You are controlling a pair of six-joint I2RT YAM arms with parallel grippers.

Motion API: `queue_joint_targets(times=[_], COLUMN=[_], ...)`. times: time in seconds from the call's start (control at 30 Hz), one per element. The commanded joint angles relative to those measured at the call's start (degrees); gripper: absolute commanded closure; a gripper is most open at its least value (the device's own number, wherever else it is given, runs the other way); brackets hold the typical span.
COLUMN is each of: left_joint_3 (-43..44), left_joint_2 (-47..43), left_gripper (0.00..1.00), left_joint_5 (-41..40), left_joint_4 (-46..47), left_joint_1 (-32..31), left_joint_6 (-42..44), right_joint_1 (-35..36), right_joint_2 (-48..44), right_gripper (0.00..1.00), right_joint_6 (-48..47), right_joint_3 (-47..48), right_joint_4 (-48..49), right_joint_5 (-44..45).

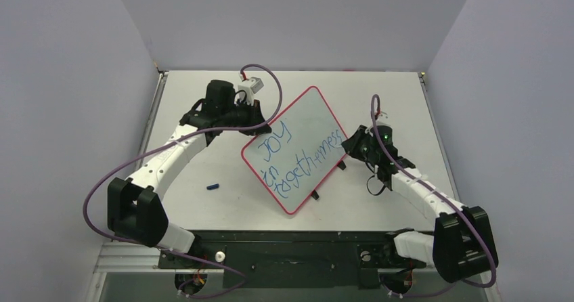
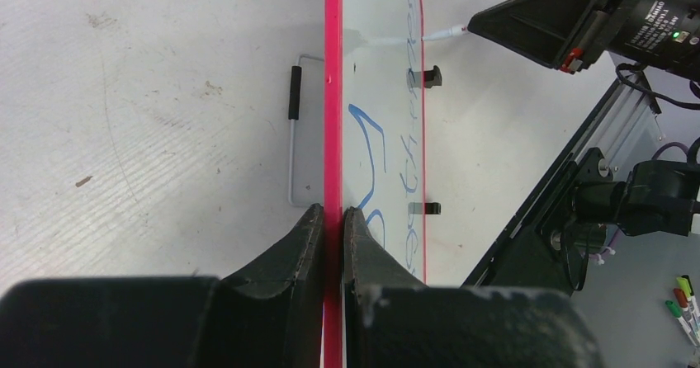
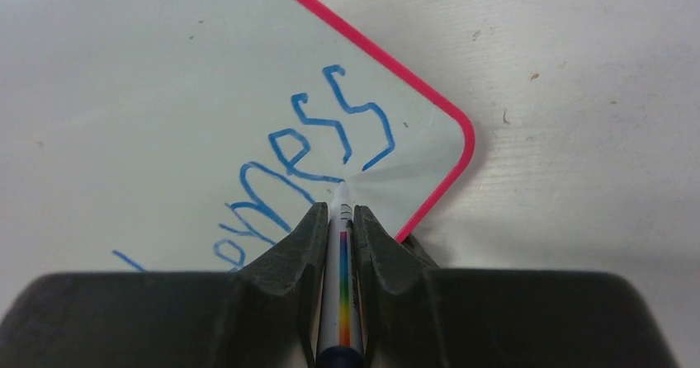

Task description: Write a sentence on the whiteboard

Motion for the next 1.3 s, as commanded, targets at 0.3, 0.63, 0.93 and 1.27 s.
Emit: queue_joint_targets(times=[0.3, 0.63, 0.93, 1.27], left_joint_3=[0.0, -3.9, -7.3, -11.0], left_joint_2=[-3.5, -6.0, -5.3, -3.6], left_gripper=[1.00, 1.00, 1.00, 1.00], left_joint_5=[-3.1, -3.1, -1.6, -0.9], left_joint_4=[-0.4, -1.8, -1.2, 2.7], left_joint_1=[-0.2, -0.2, -0.7, -2.6], left_joint_6=[3.2, 2.2, 0.8, -2.2], right_joint_1=[0.5, 0.4, 0.1, -0.8], right_joint_2=[-18.0, -20.5, -22.0, -22.9], right_gripper=[1.00, 1.00, 1.00, 1.00], right_joint_6=[-1.6, -0.8, -0.8, -1.0], right_joint_3=[9.3, 8.6, 7.3, 6.2], right_joint_4=[-14.0, -14.8, -14.7, -14.4], right_joint_5=[2.0, 1.4, 1.2, 0.5])
